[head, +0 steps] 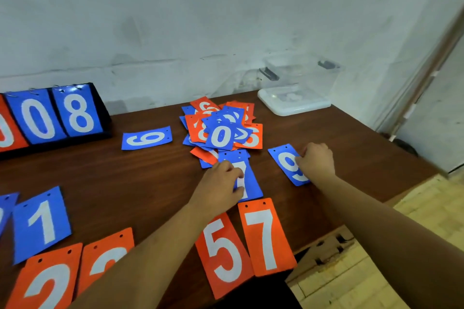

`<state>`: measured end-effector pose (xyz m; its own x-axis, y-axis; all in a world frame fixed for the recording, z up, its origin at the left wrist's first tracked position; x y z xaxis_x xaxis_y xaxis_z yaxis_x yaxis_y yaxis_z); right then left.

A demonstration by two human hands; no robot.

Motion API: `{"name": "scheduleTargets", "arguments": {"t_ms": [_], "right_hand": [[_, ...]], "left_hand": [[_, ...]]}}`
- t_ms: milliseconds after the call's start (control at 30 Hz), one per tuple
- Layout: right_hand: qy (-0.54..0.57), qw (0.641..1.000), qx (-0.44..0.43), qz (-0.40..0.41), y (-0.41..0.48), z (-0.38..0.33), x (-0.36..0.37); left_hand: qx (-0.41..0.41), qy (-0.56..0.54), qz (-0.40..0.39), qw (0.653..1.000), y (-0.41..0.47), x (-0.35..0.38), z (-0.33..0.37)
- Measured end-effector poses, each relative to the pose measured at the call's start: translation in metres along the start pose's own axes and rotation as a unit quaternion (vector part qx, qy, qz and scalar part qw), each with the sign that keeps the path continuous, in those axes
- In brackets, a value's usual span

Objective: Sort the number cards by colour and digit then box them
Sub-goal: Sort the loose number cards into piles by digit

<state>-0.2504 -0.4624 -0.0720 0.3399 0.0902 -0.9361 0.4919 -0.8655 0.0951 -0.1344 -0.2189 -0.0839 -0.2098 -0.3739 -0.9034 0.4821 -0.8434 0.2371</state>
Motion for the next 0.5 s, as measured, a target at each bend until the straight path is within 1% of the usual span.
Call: {"name": "scheduleTargets", "arguments": {"t_ms": [67, 167, 267, 367, 433, 500], "right_hand": [[0.024, 0.998, -0.048, 0.026, 0.005, -0.018, -0.001], [0.096, 0.991, -0.097, -0.001, 0.012, -0.057, 0.005], [0.118, 0.983, -0.14, -0.028, 0.019, -0.096, 0.018], [0.108, 0.978, -0.167, -0.06, 0.026, -0.121, 0.037], [0.074, 0.978, -0.186, -0.052, 0.033, -0.131, 0.046], [0.045, 0.978, -0.201, -0.044, 0.041, -0.137, 0.053]], "left_hand": [[-0.019, -0.039, 0.041, 0.998, 0.009, -0.008, -0.009], [-0.084, -0.039, 0.086, 0.992, 0.033, -0.02, -0.034], [-0.166, -0.017, 0.095, 0.981, 0.06, -0.024, -0.06], [-0.23, 0.01, 0.083, 0.97, 0.085, -0.021, -0.077], [-0.263, 0.016, 0.081, 0.961, 0.098, -0.017, -0.084], [-0.28, 0.044, 0.067, 0.957, 0.107, -0.012, -0.089]]}}
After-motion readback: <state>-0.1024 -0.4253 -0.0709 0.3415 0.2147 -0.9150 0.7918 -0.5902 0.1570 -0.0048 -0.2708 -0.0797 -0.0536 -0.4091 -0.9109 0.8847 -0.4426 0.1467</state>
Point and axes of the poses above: each hand's wrist, its own y-axis towards the middle knuckle, its own x-axis out of the palm, z = x × y, the point moved 4 cm from there along y, towards the middle knuckle, and after that the axes turned 2 degrees about z, right-handed, at the moved point
